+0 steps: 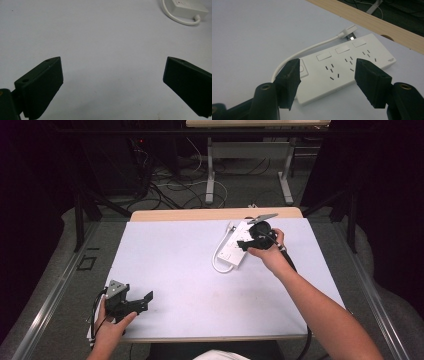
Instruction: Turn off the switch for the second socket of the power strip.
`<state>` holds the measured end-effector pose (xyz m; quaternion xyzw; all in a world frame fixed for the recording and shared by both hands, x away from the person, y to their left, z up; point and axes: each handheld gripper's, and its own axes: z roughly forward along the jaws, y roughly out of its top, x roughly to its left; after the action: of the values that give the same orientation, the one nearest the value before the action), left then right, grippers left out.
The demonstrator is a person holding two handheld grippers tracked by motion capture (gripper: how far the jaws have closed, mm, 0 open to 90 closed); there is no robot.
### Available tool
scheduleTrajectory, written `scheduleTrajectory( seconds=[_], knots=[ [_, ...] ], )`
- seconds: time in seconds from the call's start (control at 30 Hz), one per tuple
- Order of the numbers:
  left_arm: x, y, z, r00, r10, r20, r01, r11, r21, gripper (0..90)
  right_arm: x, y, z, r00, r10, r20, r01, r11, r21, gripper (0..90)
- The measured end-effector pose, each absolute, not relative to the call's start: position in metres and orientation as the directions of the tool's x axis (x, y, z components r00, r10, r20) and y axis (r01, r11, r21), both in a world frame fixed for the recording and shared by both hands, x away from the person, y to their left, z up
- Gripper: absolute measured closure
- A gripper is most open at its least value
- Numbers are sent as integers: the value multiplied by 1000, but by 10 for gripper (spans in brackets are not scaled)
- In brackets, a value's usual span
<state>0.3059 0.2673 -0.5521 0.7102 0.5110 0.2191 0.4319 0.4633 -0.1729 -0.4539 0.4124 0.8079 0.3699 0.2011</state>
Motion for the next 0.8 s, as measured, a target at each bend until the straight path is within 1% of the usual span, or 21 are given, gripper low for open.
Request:
scheduleTrajectory(
  seconds=[0.23,0.43,0.6,0.8],
  knots=[
    [306,268,-552,382,915,-130,536,-104,838,31,467,-165,-453,-590,806,-37,511,409,757,370],
    [306,268,-552,382,915,-130,535,-104,838,31,473,-162,-452,-617,784,-68,470,437,767,371],
    [306,268,-552,383,915,-131,536,-104,838,32,478,-160,-451,-618,781,-88,458,449,767,371],
    [306,268,-552,382,915,-131,535,-104,838,32,484,-162,-454,-600,796,-84,468,434,770,372]
  ],
)
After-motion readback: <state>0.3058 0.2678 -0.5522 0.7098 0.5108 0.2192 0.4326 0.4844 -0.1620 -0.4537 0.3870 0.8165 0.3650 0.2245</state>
